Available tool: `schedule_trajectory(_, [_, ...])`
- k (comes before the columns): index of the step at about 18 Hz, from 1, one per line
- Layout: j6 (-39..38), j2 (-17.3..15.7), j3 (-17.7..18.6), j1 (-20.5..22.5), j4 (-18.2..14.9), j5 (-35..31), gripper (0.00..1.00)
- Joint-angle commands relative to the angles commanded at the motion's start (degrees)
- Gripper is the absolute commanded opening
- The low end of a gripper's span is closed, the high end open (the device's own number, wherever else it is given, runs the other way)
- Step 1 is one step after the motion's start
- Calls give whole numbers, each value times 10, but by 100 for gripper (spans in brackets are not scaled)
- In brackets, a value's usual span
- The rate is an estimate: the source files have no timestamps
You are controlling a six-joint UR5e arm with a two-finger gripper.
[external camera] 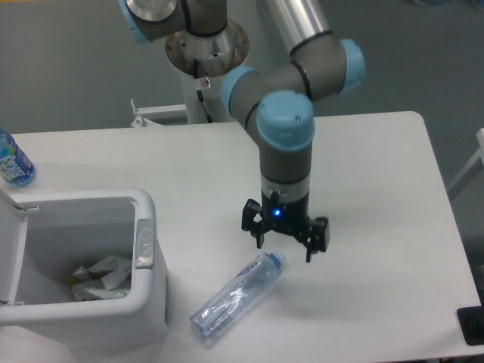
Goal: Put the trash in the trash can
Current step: 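Move the open gripper down to the clear plastic bottle, then close the gripper around the bottle's middle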
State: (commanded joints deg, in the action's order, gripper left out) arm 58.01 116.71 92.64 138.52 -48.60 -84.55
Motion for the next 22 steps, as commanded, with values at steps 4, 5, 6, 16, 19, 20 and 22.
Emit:
schedule_trajectory(4, [12, 17, -11, -3, 1, 25, 100])
schedule_trajectory(5, [7, 32, -24, -8, 1, 25, 100])
schedule_trajectory(6, [6, 40, -30, -14, 0, 24, 100])
schedule_trajectory(16, [9, 75, -27, -16, -4, 19, 100])
schedule_trajectory(19, [11, 81, -21, -16, -4, 20, 100])
schedule_trajectory(20, [12, 84, -20, -16, -3, 20, 100])
schedule_trajectory(22, [12, 91, -22, -16, -2, 21, 100])
